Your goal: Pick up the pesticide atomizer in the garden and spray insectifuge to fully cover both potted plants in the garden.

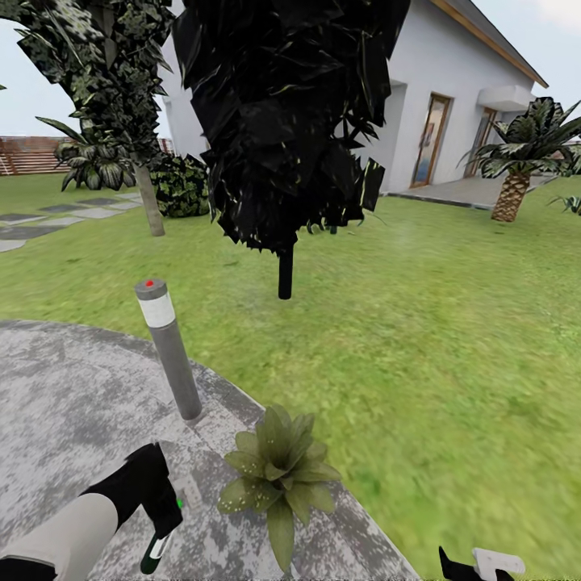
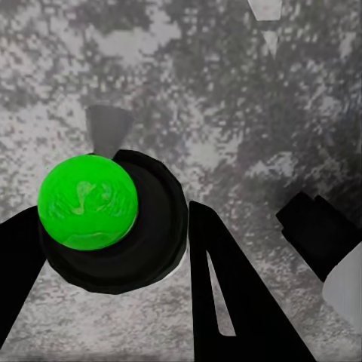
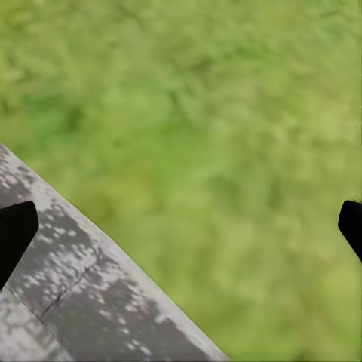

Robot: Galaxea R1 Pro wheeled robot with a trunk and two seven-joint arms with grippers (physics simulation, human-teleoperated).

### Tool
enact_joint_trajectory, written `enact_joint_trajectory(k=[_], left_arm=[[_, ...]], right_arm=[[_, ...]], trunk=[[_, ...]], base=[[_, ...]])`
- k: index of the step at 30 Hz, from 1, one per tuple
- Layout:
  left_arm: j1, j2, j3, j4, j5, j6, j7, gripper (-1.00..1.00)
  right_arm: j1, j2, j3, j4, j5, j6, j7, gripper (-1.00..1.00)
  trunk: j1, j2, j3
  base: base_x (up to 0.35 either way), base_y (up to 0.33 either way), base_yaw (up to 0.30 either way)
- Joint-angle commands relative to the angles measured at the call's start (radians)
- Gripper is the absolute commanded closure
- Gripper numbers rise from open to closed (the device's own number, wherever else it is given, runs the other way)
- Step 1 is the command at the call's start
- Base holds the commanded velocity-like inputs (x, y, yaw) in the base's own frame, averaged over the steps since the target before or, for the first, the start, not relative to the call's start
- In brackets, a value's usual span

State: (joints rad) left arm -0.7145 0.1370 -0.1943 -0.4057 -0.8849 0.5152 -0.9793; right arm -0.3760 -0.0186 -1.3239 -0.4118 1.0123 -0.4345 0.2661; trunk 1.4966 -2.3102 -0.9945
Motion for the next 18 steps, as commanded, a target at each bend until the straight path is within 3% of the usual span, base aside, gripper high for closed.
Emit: enact_joint_trajectory(k=[1,6,11,18], left_arm=[[0.0,0.0,-0.004,-0.002,-0.002,0.016,-0.006,1.0],[0.002,0.002,-0.006,-0.002,-0.002,0.042,-0.003,1.0],[0.004,0.007,-0.006,-0.003,-0.002,0.043,0.004,1.0],[-0.012,-0.021,-0.002,-0.015,0.0,0.062,0.059,1.0]], right_arm=[[-0.001,0.0,-0.008,-0.001,0.003,-0.004,0.008,-1.0],[-0.001,0.0,-0.008,-0.001,0.003,-0.004,0.008,-1.0],[-0.001,0.0,-0.008,-0.001,0.003,-0.004,0.008,-1.0],[-0.001,0.0,-0.008,-0.001,0.003,-0.004,0.008,-1.0]], trunk=[[0.004,-0.008,-0.006],[0.023,-0.043,-0.029],[0.023,-0.043,-0.034],[0.023,-0.043,-0.035]], base=[[0.0,0.0,0.0],[0.0,0.0,0.0],[0.0,0.0,0.0],[0.0,0.0,0.0]])
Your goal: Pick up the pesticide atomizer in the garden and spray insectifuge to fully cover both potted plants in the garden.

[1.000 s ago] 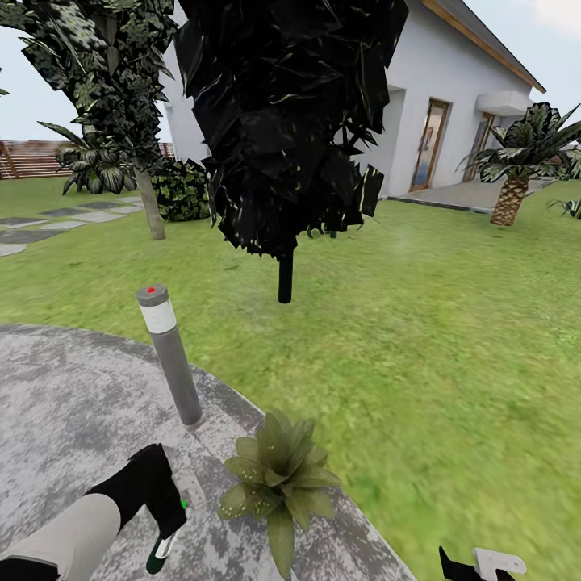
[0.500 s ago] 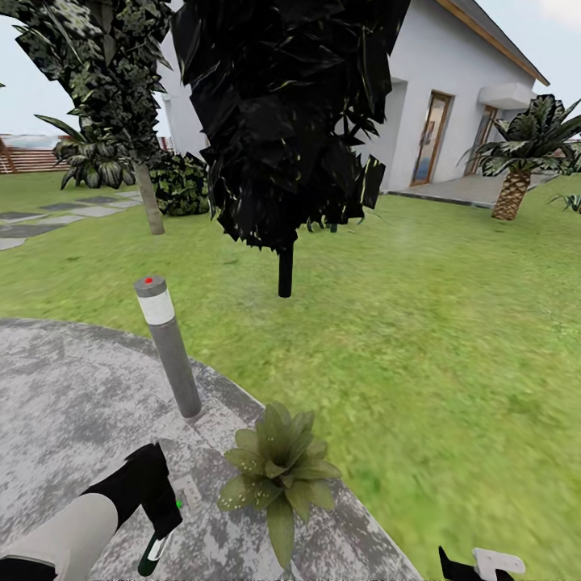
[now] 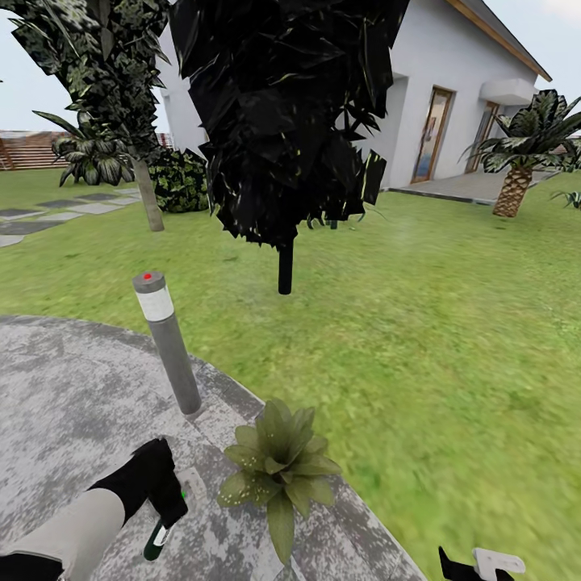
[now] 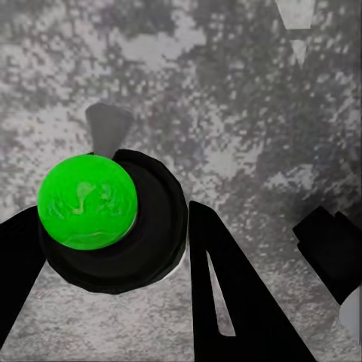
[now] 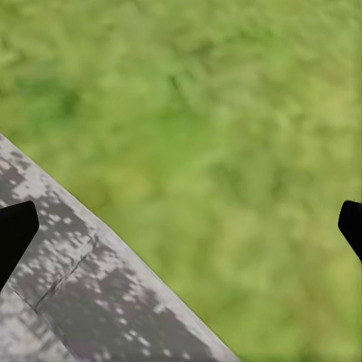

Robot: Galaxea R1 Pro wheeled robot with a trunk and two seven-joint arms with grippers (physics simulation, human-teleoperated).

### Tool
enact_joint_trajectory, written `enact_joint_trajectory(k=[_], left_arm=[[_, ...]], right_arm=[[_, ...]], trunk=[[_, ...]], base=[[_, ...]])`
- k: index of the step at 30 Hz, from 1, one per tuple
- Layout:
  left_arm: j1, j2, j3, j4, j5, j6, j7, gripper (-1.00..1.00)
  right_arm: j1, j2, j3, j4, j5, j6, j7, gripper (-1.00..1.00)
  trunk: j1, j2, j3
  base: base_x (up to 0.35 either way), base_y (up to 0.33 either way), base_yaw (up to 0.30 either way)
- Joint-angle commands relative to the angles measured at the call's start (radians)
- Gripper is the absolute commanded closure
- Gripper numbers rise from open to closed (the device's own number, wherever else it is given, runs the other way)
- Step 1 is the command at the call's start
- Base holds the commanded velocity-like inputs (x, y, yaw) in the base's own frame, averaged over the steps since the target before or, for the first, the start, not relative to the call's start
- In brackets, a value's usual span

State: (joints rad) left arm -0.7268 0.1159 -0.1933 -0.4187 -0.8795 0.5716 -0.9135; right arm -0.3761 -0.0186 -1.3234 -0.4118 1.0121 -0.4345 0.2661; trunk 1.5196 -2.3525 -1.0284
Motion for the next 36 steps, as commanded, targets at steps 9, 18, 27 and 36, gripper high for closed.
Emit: enact_joint_trajectory(k=[9,18,27,36], left_arm=[[-0.034,0.001,-0.005,-0.075,-0.005,0.093,-0.01,1.0],[-0.023,0.027,-0.009,-0.055,-0.006,0.078,-0.008,1.0],[-0.022,0.011,-0.005,-0.054,-0.002,0.075,-0.01,1.0],[0.013,0.006,0.004,-0.043,0.007,0.073,-0.004,1.0]], right_arm=[[-0.001,0.0,-0.008,-0.001,0.003,-0.004,0.008,-1.0],[-0.001,0.0,-0.008,-0.001,0.003,-0.004,0.008,-1.0],[-0.001,-0.001,-0.009,-0.001,0.003,-0.005,0.008,-1.0],[-0.001,-0.004,-0.01,-0.002,0.002,-0.006,0.007,-1.0]], trunk=[[0.0,0.0,-0.001],[0.0,0.0,-0.001],[0.0,0.0,-0.001],[0.0,0.0,-0.001]], base=[[0.0,0.0,0.0],[0.0,0.0,0.0],[0.0,0.0,0.0],[0.0,-0.001,0.059]])
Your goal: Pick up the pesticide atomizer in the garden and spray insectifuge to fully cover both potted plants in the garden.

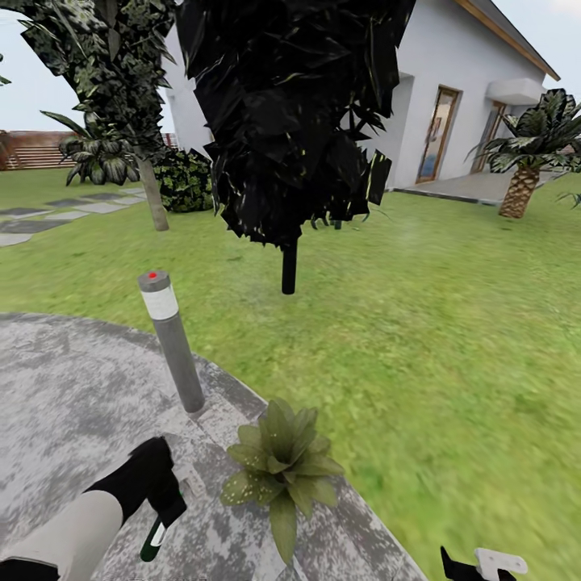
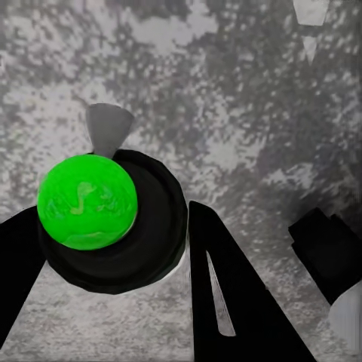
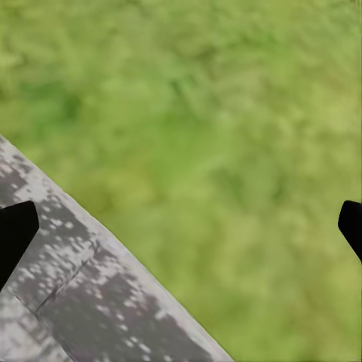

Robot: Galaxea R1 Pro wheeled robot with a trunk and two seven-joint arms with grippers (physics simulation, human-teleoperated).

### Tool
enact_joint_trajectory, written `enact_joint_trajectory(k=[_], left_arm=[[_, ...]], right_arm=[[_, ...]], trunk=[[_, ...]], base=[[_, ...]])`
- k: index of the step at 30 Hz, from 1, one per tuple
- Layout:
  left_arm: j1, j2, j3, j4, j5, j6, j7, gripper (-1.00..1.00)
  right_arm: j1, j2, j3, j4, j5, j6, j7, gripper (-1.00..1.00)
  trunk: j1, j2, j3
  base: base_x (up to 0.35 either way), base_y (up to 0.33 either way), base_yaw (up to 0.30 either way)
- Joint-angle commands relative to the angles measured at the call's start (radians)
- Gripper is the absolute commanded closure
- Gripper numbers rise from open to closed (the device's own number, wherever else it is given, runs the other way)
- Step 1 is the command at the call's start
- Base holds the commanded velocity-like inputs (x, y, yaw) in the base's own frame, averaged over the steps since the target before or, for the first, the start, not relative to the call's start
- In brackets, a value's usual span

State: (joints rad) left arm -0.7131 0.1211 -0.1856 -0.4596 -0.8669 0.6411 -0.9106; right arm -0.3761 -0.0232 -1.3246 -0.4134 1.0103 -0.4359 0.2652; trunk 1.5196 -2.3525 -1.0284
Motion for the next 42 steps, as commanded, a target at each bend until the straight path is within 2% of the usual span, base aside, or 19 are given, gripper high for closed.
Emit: enact_joint_trajectory(k=[1,13,17,22,29,33,42], left_arm=[[0.0,-0.001,-0.002,-0.004,-0.006,0.004,-0.007,1.0],[0.0,-0.008,-0.002,-0.007,-0.006,0.006,0.004,1.0],[0.0,-0.008,-0.002,0.004,-0.004,0.013,0.081,1.0],[0.0,-0.007,-0.001,0.006,0.036,0.015,0.104,1.0],[0.0,-0.004,0.002,0.009,0.041,0.015,0.112,1.0],[0.0,-0.008,0.018,0.007,0.042,0.015,0.113,1.0],[0.001,-0.009,0.02,0.009,0.043,0.015,0.113,1.0]], right_arm=[[-0.001,0.0,-0.008,-0.001,0.004,-0.004,0.008,-1.0],[-0.001,0.002,-0.008,-0.001,0.004,-0.004,0.009,-1.0],[-0.001,0.0,-0.008,-0.001,0.006,-0.003,0.009,-1.0],[-0.001,-0.002,-0.008,-0.001,0.005,-0.003,0.009,-1.0],[-0.001,0.0,-0.007,0.001,0.007,-0.003,0.009,-1.0],[-0.001,0.002,-0.007,0.001,0.007,-0.003,0.009,-1.0],[-0.001,0.002,-0.006,0.001,0.007,-0.003,0.009,-1.0]], trunk=[[0.0,0.0,-0.001],[0.0,0.0,-0.001],[0.0,0.0,-0.001],[0.0,0.0,-0.001],[0.0,0.0,-0.001],[0.0,0.0,-0.001],[0.0,0.0,-0.001]], base=[[0.0,-0.132,0.259],[-0.015,-0.257,0.231],[-0.05,-0.268,0.012],[-0.217,-0.211,0.001],[-0.233,-0.199,0.177],[-0.031,-0.254,0.276],[-0.001,-0.272,0.278]])
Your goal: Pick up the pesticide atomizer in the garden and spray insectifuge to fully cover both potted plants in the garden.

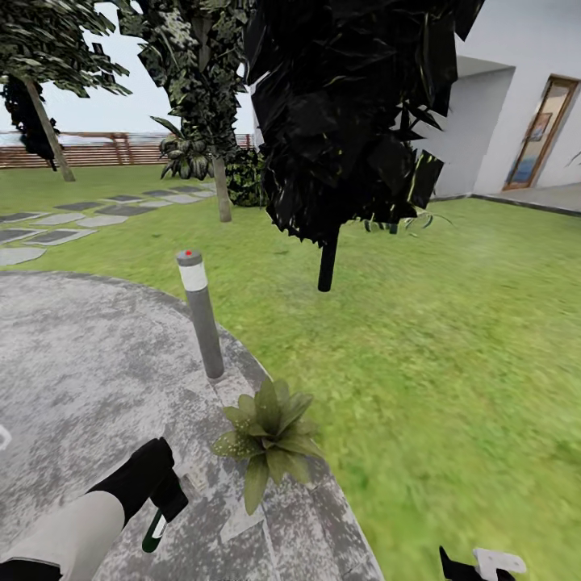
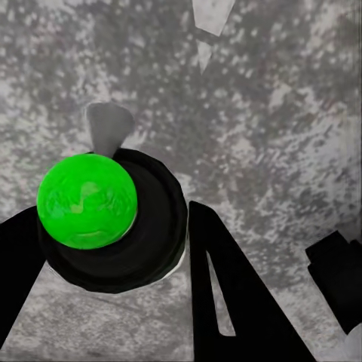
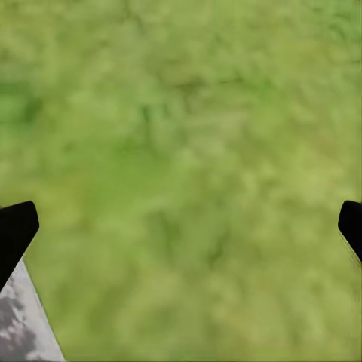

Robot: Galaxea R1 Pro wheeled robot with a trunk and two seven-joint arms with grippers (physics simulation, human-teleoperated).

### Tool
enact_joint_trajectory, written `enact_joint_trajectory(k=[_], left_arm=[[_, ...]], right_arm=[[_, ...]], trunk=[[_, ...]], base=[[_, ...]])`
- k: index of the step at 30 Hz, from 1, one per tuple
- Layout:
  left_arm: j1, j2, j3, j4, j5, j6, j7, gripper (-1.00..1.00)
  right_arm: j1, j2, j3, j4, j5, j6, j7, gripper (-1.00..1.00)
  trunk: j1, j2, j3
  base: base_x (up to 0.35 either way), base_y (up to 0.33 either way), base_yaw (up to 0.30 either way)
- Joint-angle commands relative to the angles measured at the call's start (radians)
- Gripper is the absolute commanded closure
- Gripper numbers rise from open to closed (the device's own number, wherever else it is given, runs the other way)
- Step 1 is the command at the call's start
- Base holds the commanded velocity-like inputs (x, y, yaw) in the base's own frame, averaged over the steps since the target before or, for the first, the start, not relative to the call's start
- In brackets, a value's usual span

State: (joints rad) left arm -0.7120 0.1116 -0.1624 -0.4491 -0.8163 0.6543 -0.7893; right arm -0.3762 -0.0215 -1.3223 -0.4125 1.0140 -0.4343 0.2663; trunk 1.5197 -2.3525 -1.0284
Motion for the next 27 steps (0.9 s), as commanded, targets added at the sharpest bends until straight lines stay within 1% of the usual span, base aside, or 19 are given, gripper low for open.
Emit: enact_joint_trajectory(k=[1,4,6,8,11,14,18,23,27], left_arm=[[0.0,0.0,-0.003,-0.002,-0.008,0.002,-0.009,1.0],[-0.001,0.0,-0.003,-0.001,-0.007,0.002,-0.01,1.0],[0.0,0.0,-0.003,-0.001,-0.007,0.002,-0.01,1.0],[0.0,0.0,-0.003,0.028,-0.007,0.002,-0.009,1.0],[0.0,0.0,-0.003,0.034,-0.007,0.002,-0.008,1.0],[0.0,0.0,-0.003,0.035,0.013,0.002,-0.008,1.0],[0.0,0.001,-0.003,0.035,0.023,0.002,-0.008,1.0],[0.0,0.0,-0.003,0.036,0.025,0.001,-0.008,1.0],[0.0,0.0,-0.003,0.036,0.025,0.001,-0.008,1.0]], right_arm=[[-0.001,0.0,-0.009,0.0,0.003,-0.004,0.008,-1.0],[-0.001,0.002,-0.008,0.0,0.003,-0.004,0.008,-1.0],[-0.001,0.003,-0.008,0.0,0.003,-0.004,0.008,-1.0],[-0.001,0.003,-0.009,0.0,0.003,-0.005,0.008,-1.0],[-0.001,0.003,-0.008,0.0,0.003,-0.005,0.008,-1.0],[-0.001,0.003,-0.008,0.0,0.003,-0.005,0.008,-1.0],[-0.001,0.003,-0.008,0.0,0.003,-0.004,0.008,-1.0],[-0.001,0.003,-0.008,0.0,0.003,-0.004,0.008,-1.0],[-0.001,0.003,-0.008,0.0,0.003,-0.005,0.008,-1.0]], trunk=[[0.0,0.0,-0.001],[0.0,0.0,-0.001],[0.0,0.0,-0.001],[0.0,0.0,-0.001],[0.0,0.0,-0.001],[0.0,0.0,-0.001],[0.0,0.0,-0.001],[0.0,0.0,-0.001],[0.0,0.0,-0.001]], base=[[0.026,-0.273,0.272],[0.056,-0.269,0.091],[0.016,-0.121,0.006],[0.001,-0.006,0.076],[0.0,-0.001,0.244],[0.0,0.0,0.272],[0.0,-0.012,0.277],[0.0,-0.218,0.277],[0.0,-0.272,0.068]])
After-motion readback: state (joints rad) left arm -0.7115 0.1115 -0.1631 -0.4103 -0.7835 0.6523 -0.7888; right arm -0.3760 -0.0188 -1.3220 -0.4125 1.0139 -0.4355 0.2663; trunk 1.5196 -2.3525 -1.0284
